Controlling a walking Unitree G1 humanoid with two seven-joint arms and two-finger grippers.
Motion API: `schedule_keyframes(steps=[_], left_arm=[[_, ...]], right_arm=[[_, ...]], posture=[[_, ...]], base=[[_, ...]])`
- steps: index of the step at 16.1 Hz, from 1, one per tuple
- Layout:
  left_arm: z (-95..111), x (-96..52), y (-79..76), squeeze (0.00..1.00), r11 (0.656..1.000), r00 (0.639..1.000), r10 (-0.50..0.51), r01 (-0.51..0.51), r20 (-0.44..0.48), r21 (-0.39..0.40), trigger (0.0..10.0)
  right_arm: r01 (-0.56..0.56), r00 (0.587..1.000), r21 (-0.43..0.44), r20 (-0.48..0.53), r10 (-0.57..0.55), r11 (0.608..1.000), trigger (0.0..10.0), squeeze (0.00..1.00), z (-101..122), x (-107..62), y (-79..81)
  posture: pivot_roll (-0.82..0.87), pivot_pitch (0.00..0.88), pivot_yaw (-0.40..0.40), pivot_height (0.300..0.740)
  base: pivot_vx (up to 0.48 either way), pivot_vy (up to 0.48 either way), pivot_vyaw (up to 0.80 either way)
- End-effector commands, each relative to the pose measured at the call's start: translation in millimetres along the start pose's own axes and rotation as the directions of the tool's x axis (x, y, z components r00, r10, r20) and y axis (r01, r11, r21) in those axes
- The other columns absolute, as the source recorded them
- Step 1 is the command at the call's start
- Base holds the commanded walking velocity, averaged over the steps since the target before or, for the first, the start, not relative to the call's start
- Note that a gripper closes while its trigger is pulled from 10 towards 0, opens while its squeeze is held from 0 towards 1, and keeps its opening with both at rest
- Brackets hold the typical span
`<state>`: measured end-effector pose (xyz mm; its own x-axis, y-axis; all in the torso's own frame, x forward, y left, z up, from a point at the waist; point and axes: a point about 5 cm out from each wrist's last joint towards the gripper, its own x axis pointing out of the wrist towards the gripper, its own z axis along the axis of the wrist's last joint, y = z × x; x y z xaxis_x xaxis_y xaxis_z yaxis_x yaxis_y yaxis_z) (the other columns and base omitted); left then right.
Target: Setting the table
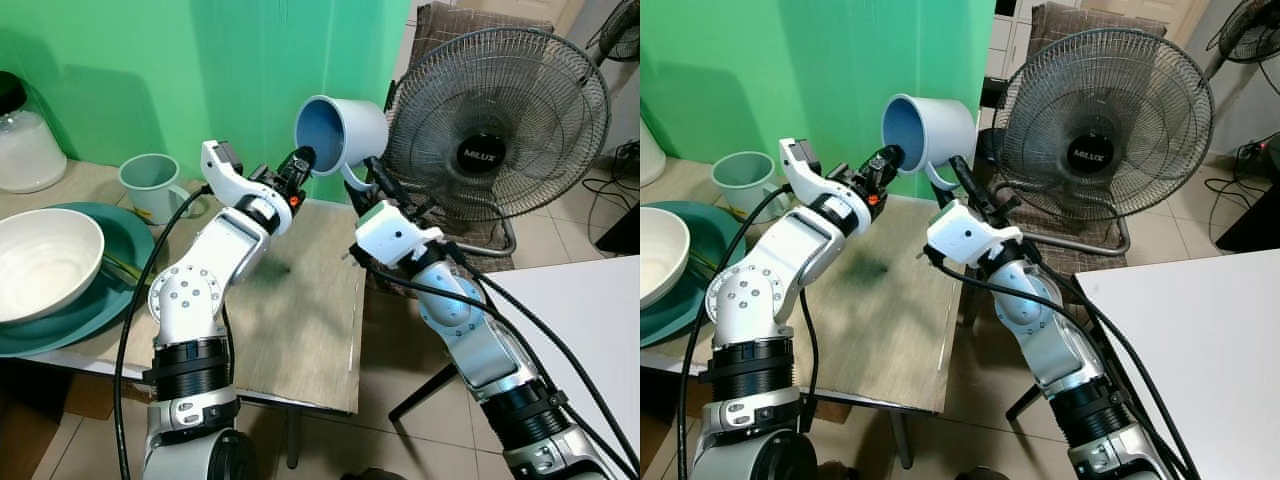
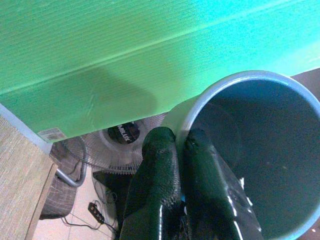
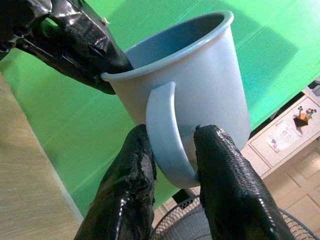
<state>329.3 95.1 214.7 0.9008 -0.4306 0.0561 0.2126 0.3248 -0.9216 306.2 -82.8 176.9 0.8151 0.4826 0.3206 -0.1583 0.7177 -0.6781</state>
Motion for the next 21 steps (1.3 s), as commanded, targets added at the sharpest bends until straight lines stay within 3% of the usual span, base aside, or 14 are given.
schedule_keyframes(steps=[1, 10, 11, 12, 15, 16, 17, 18, 21], left_arm=[[0, 3.2, -7.2, 0.00, 1.000, 1.000, -0.011, 0.011, -0.006, 0.000, 0.0], [0, 3.4, -4.7, 0.00, 1.000, 1.000, 0.012, -0.012, -0.007, 0.017, 0.0], [0, 2.6, -4.5, 0.00, 0.999, 1.000, 0.020, -0.019, -0.009, 0.034, 6.5], [0, 1.8, -5.1, 0.00, 0.998, 1.000, 0.025, -0.024, -0.013, 0.060, 10.0], [2, -0.5, -5.9, 0.00, 0.997, 1.000, 0.028, -0.028, -0.003, 0.076, 10.0], [3, -1.2, -5.6, 0.35, 0.996, 1.000, 0.030, -0.030, 0.000, 0.082, 10.0], [4, -2.1, -5.8, 0.83, 0.996, 1.000, 0.026, -0.026, 0.004, 0.085, 10.0], [4, -2.5, -6.1, 1.00, 0.996, 1.000, 0.023, -0.024, 0.006, 0.085, 10.0], [5, -8.5, -9.1, 1.00, 0.996, 1.000, -0.014, 0.013, 0.013, 0.085, 10.0]], right_arm=[[0.054, 0.999, 0.003, 0.003, -0.054, 0.999, 0.0, 0.00, -1, 2.2, -13.0], [0.069, 0.997, 0.008, 0.021, -0.069, 0.998, 0.0, 0.00, 2, 2.8, -15.2], [0.075, 0.997, 0.010, 0.018, -0.075, 0.997, 0.0, 0.00, 1, 2.4, -16.0], [0.082, 0.997, 0.014, 0.014, -0.082, 0.997, 0.0, 0.00, 1, 2.1, -16.9], [0.096, 0.995, 0.024, 0.006, -0.096, 0.995, 0.0, 0.00, 0, 1.9, -18.9], [0.097, 0.995, 0.026, 0.006, -0.097, 0.995, 0.0, 0.00, 0, 1.9, -19.0], [0.097, 0.995, 0.027, 0.006, -0.097, 0.995, 0.0, 0.00, 0, 2.1, -19.0], [0.096, 0.995, 0.028, 0.007, -0.096, 0.995, 0.0, 0.00, 0, 2.1, -18.9], [0.098, 0.995, 0.035, 0.006, -0.098, 0.995, 0.0, 0.00, 0, 2.3, -19.1]], posture=[[-0.02, 0.027, -0.037, 0.740], [-0.02, 0.026, -0.035, 0.740], [-0.02, 0.026, -0.035, 0.740], [-0.02, 0.025, -0.032, 0.740], [-0.02, 0.026, -0.032, 0.740], [-0.02, 0.026, -0.033, 0.740], [-0.02, 0.025, -0.033, 0.740], [-0.02, 0.025, -0.034, 0.740], [-0.02, 0.025, -0.034, 0.740]], base=[[0.000, 0.000, 0.00], [0.000, 0.000, 0.00], [0.000, 0.000, 0.00], [0.000, 0.000, 0.00], [0.000, 0.000, 0.00], [0.000, 0.000, 0.00], [0.000, 0.000, 0.00], [0.000, 0.000, 0.00], [0.000, 0.000, 0.00]])
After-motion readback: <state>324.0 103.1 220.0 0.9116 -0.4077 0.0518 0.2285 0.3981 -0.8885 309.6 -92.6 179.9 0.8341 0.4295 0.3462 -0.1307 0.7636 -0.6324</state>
